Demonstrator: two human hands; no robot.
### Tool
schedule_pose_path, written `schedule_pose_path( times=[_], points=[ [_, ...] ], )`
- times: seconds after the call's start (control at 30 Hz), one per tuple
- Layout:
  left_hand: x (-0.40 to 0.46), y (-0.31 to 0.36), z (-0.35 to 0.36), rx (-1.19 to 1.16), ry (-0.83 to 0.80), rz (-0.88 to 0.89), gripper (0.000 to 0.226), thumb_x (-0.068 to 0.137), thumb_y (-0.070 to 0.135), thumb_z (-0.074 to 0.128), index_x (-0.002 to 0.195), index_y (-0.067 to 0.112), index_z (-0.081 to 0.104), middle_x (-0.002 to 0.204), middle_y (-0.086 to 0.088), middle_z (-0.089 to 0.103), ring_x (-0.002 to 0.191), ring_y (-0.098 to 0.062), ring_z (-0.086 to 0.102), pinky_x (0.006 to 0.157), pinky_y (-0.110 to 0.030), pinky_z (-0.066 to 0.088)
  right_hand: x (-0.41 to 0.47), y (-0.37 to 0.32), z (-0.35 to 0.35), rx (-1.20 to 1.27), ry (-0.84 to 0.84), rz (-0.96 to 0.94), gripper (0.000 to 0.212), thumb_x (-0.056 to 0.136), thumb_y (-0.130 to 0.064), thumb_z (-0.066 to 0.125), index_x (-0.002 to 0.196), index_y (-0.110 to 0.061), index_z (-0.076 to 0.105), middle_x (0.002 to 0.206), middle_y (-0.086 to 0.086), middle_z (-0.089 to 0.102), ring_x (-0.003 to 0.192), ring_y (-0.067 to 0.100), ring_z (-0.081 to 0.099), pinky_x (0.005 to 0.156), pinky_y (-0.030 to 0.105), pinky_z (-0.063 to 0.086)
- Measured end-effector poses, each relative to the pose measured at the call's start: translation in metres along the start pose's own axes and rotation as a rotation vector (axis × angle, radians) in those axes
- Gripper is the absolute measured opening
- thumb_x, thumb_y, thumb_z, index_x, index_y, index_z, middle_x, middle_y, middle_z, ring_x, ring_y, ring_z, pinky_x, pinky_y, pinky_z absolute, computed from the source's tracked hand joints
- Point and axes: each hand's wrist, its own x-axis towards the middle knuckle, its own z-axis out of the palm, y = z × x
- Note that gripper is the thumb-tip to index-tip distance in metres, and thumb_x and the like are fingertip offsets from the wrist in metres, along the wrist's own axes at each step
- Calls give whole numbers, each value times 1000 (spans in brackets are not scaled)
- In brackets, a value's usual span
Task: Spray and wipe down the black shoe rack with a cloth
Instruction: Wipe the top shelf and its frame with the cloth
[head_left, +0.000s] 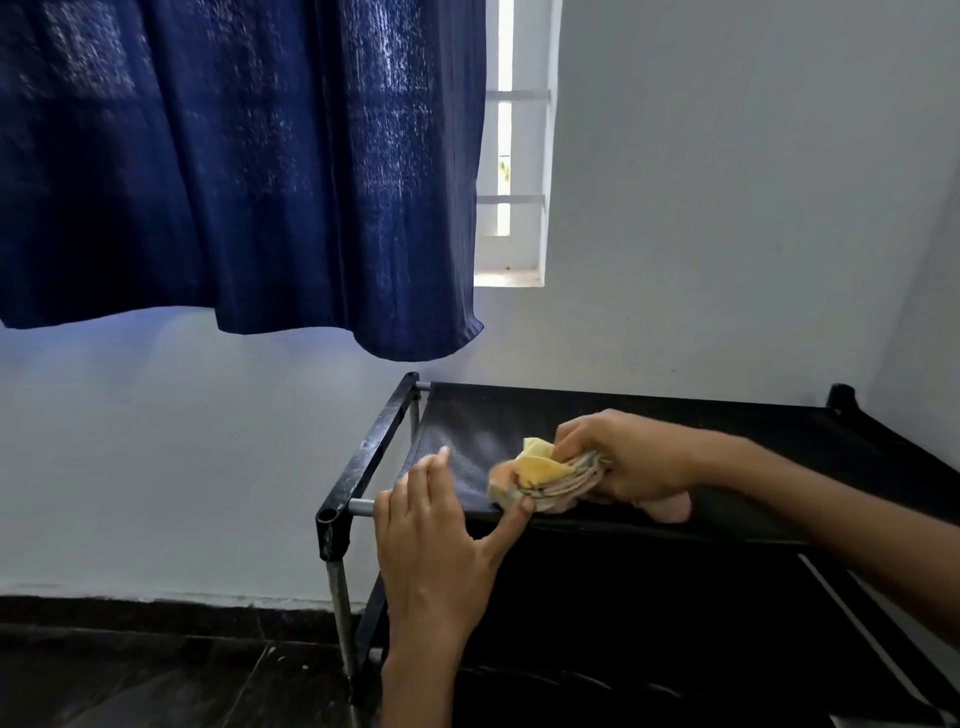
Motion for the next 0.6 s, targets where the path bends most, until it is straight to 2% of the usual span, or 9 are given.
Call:
schedule_pose_path(
  times=[0.1, 0.2, 0.27, 0.37, 0.47, 0.6],
  points=[
    [0, -1, 1, 31, -7, 4, 105, 67, 87, 10, 137, 15, 41, 139, -1, 48, 127, -19, 43, 104, -34, 27, 5, 10, -7, 30, 53, 78, 29, 80, -14, 67, 96, -38, 65, 97, -15, 59, 91, 13, 59, 81, 39, 52],
    [-1, 2, 0, 50, -32, 2, 105, 67, 84, 9, 139, 14, 39, 141, -1, 46, 129, -18, 40, 105, -32, 24, 33, -4, -7, -41, 194, 165, 32, 82, -23, 65, 111, -36, 66, 104, -5, 66, 93, 20, 62, 71, 29, 47],
    [-1, 2, -2, 67, -43, 0, 107, 67, 85, 7, 142, 14, 36, 143, -2, 44, 129, -18, 39, 106, -33, 24, 54, -26, 3, -129, 272, 139, 39, 80, -31, 68, 118, -35, 63, 110, -1, 66, 98, 23, 61, 72, 28, 44],
    [-1, 2, -3, 83, -66, -16, 116, 62, 88, -4, 148, 14, 22, 152, -3, 31, 136, -18, 31, 111, -34, 21, 59, -44, 18, -142, 209, 34, 42, 79, -23, 69, 119, -30, 60, 115, -1, 61, 106, 22, 57, 85, 35, 48],
    [0, 2, -3, 105, -90, -28, 125, 54, 89, -16, 151, 14, 8, 158, -2, 13, 142, -17, 20, 114, -35, 15, 26, -25, 15, -20, 108, -5, 34, 79, -21, 66, 108, -37, 62, 105, -9, 57, 98, 16, 55, 84, 40, 49],
    [-1, 2, -2, 116, -74, -15, 120, 59, 87, -10, 150, 13, 17, 158, -3, 16, 143, -17, 19, 112, -32, 12, -37, 26, -2, 50, -9, 104, 27, 80, -22, 69, 88, -48, 65, 97, -19, 52, 91, 7, 57, 82, 36, 50]
  ],
)
